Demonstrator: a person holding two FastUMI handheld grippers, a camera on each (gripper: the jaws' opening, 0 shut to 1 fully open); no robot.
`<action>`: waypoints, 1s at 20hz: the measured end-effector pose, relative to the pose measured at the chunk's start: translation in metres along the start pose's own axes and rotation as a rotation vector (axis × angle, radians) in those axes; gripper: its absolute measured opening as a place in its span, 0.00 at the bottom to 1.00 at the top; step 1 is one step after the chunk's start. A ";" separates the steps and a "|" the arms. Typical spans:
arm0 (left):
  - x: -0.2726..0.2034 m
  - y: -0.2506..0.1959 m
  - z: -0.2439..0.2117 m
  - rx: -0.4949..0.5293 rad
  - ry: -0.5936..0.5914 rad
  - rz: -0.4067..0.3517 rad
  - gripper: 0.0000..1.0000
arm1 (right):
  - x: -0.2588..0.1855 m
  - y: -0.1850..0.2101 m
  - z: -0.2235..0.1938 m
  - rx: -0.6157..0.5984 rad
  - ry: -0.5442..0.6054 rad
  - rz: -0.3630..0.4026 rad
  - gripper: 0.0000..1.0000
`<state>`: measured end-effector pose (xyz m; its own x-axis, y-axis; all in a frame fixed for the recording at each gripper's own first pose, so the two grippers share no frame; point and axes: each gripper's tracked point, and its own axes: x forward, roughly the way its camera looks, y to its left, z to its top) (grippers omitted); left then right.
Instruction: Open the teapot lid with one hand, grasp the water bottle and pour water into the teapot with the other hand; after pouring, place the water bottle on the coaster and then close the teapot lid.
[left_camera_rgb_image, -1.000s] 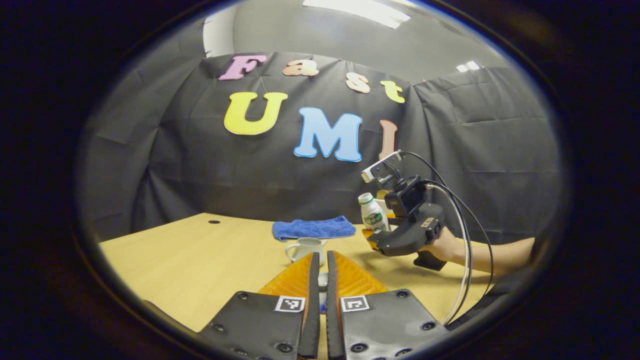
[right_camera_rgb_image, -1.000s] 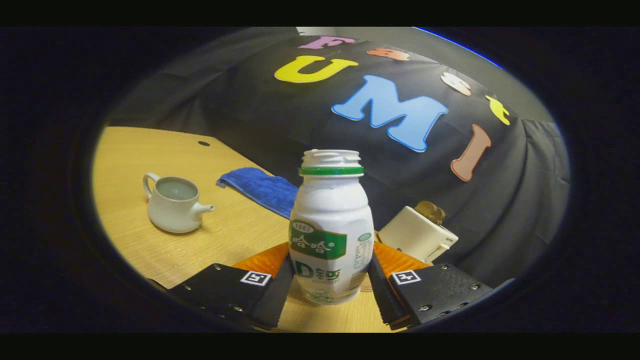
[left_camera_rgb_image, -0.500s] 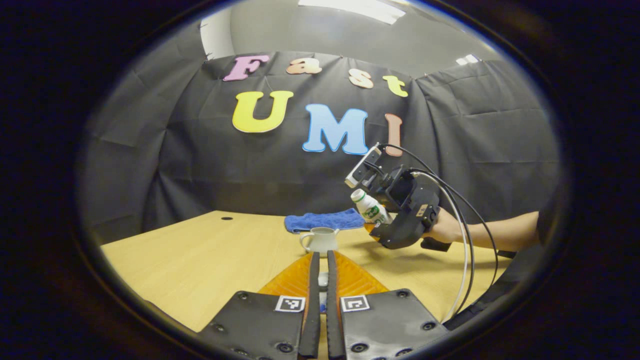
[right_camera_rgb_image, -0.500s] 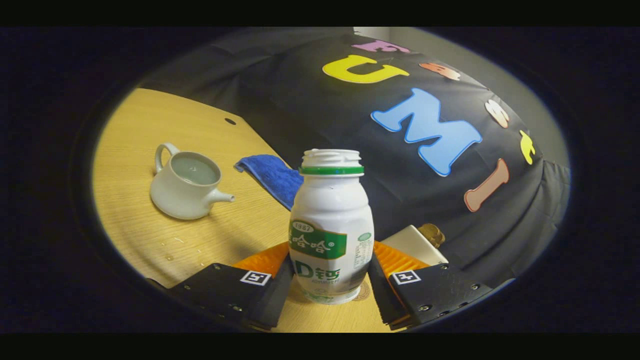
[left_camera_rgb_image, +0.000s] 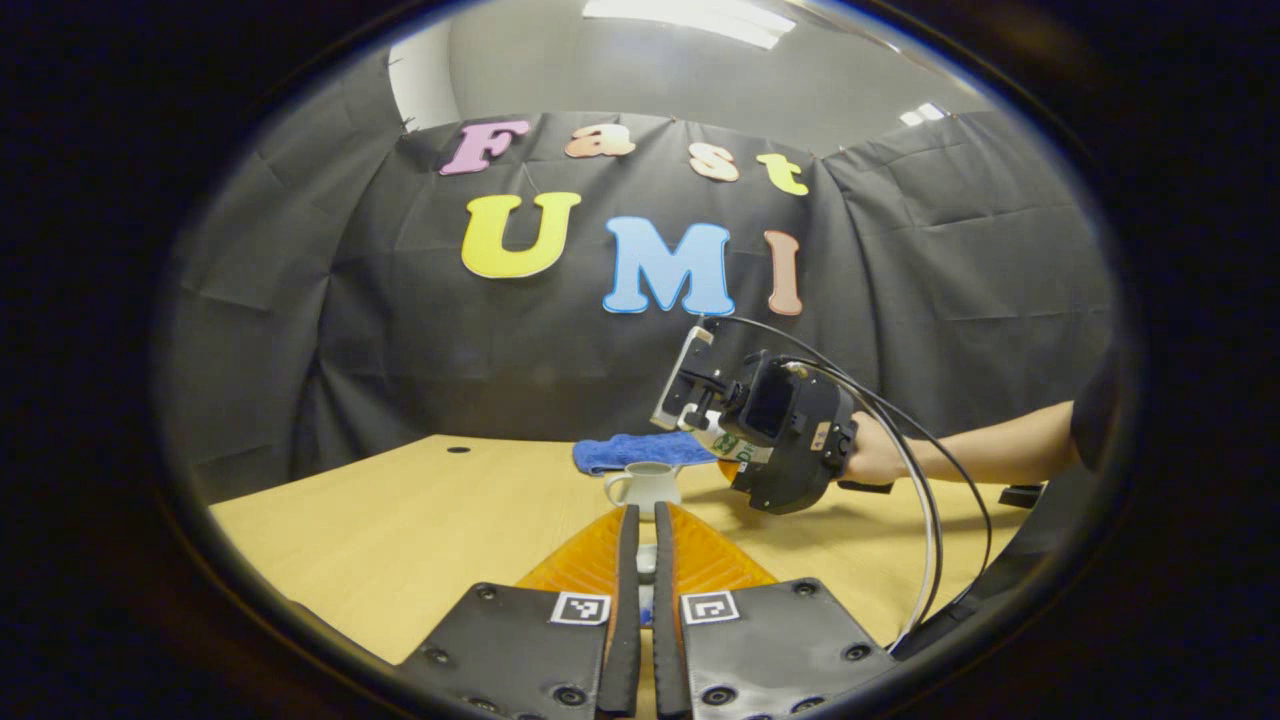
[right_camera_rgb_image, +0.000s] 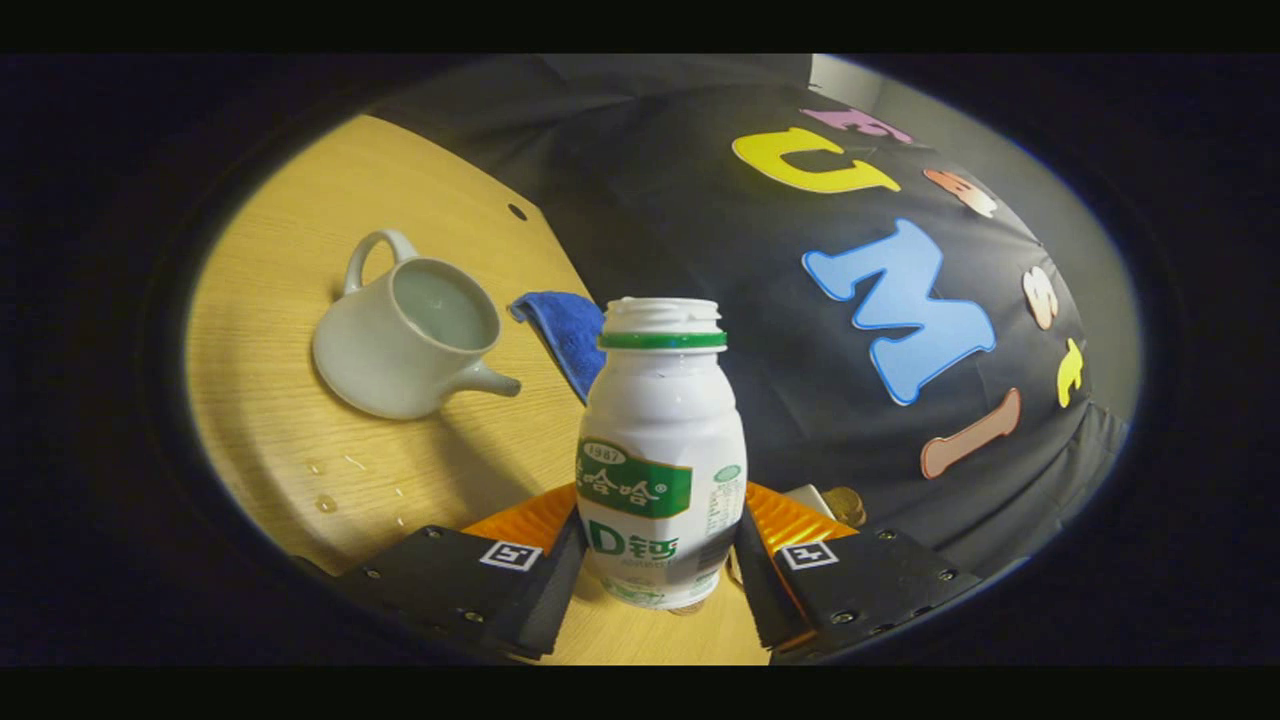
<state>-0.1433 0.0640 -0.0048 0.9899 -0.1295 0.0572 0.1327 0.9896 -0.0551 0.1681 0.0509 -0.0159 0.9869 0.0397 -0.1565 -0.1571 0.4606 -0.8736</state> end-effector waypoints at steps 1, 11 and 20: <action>0.001 -0.001 0.000 -0.004 0.001 -0.003 0.12 | 0.001 0.000 0.003 -0.018 -0.004 -0.005 0.72; 0.003 0.007 -0.004 0.009 -0.002 0.017 0.12 | 0.003 -0.009 0.021 -0.311 -0.040 -0.077 0.72; 0.004 0.008 -0.010 0.008 0.008 0.018 0.12 | 0.004 -0.016 0.026 -0.460 -0.046 -0.102 0.72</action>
<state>-0.1374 0.0705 -0.0148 0.9925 -0.1119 0.0484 0.1142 0.9923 -0.0486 0.1757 0.0666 0.0092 0.9971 0.0591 -0.0482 -0.0497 0.0239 -0.9985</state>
